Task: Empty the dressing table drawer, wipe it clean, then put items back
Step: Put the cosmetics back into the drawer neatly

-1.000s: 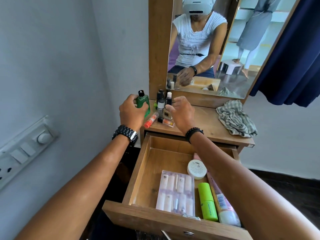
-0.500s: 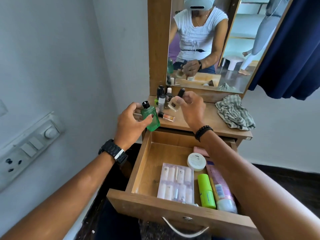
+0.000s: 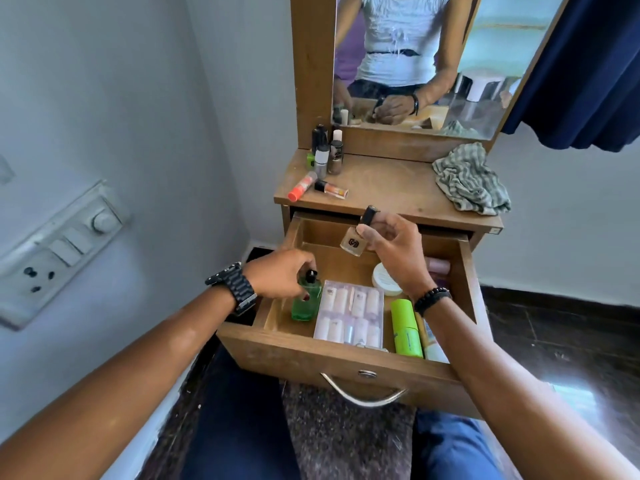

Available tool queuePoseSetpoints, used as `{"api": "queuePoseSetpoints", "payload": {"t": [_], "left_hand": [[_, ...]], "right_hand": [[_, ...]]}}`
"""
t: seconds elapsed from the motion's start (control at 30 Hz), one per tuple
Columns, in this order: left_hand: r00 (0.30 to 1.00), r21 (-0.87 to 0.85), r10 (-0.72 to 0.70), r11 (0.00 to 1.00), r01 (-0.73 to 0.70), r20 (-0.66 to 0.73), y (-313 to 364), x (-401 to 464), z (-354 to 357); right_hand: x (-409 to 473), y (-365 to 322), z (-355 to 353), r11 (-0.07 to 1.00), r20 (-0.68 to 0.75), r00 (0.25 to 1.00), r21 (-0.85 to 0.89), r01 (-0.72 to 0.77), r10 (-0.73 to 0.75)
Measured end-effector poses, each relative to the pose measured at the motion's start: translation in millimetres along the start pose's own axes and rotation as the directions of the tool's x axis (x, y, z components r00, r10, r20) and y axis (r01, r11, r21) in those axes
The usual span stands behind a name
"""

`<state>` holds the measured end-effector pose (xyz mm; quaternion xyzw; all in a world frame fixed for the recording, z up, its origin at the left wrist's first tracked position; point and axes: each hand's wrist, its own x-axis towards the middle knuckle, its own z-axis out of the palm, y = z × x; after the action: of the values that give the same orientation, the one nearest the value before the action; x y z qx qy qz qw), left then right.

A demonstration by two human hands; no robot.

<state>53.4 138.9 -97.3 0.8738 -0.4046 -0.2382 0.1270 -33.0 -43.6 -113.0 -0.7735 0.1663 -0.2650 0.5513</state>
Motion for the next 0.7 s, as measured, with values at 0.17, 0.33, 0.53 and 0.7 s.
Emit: {"api": "queuePoseSetpoints", "payload": {"t": [0.17,0.33,0.53,0.7], "left_hand": [[0.995,0.15,-0.047,0.988,0.032,0.091,8.6,6.6,-4.6],[0.978,0.248,-0.094,0.968,0.046,0.188,11.2,8.7,-7.4],[0.949,0.24,-0.175,0.964,0.112,0.261,14.7,17.2,3.2],[0.94,0.117,-0.231,0.971,0.208,0.25,16.1,25.6,15.3]], "right_hand": [[-0.8,9.1,2.7,0.997,0.042,0.999,-0.081,0.004,0.0],[-2.6,13.4,2.6,0.992,0.051,0.999,-0.122,-0.012,0.018],[-2.2,21.3,4.4,0.983,0.099,0.993,-0.179,-0.037,0.056],[-0.2,26.6,4.0,0.975,0.118,0.989,-0.214,-0.058,0.084]]}}
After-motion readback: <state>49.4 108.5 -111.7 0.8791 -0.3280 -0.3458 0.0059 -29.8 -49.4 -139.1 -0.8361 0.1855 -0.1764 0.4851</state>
